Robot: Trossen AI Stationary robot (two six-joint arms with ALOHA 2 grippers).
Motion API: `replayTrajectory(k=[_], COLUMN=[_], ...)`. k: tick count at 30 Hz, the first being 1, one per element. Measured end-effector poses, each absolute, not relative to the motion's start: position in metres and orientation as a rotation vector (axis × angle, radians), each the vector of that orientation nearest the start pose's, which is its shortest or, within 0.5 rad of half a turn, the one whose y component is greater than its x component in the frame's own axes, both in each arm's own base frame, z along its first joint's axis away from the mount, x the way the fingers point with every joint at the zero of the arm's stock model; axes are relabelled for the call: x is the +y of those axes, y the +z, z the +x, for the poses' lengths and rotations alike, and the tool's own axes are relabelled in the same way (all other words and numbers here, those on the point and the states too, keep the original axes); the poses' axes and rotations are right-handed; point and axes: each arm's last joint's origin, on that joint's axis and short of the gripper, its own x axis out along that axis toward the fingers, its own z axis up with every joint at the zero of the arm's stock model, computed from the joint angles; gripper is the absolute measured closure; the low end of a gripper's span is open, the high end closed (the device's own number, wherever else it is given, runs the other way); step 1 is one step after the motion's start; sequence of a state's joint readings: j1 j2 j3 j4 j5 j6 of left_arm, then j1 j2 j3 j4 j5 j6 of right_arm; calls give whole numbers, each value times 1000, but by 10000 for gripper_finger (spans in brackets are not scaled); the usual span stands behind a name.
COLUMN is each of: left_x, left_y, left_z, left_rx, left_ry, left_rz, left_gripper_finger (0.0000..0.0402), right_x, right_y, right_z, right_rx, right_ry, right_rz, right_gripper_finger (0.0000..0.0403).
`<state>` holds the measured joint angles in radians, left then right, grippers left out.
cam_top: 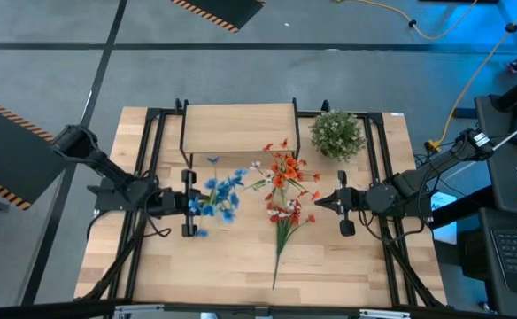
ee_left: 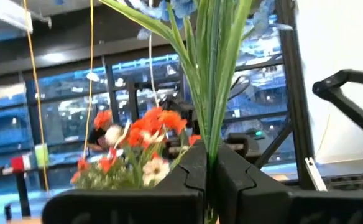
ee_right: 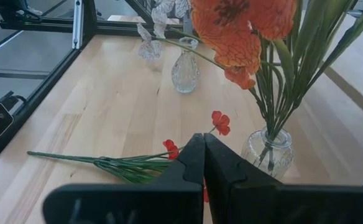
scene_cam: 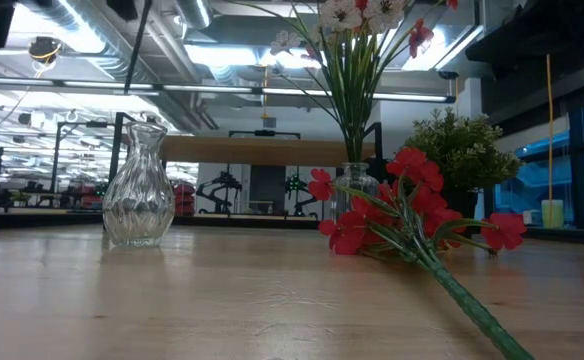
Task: Pick and place flowers into a vace then onto a shelf
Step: Put the blue flowers into the left transparent vase
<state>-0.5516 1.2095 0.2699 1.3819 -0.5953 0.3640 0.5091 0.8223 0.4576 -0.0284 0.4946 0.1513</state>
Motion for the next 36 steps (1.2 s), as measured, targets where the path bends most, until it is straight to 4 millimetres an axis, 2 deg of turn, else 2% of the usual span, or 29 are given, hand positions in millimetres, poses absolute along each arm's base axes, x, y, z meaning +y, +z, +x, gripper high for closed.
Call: replayTrajectory(k=[11, 22, 33, 36], left_x=[-82, -84, -84, -83], left_y=[218, 197, 197, 194], left_z=[190, 204, 205, 206], left_rx=[-385, -346, -339, -297], left_ry=[62, 52, 58, 110], left_rz=[97, 89, 86, 92], left_gripper_finger=[398, 398, 398, 398], right_x=[74, 74, 74, 74], right_y=[230, 230, 230, 230], right_z=[161, 161, 161, 161], right_rx=[342, 343, 342, 342], right_ry=[-20, -21, -24, -23], right_rz=[-44, -44, -44, -44], right_gripper_finger=[399, 399, 399, 399])
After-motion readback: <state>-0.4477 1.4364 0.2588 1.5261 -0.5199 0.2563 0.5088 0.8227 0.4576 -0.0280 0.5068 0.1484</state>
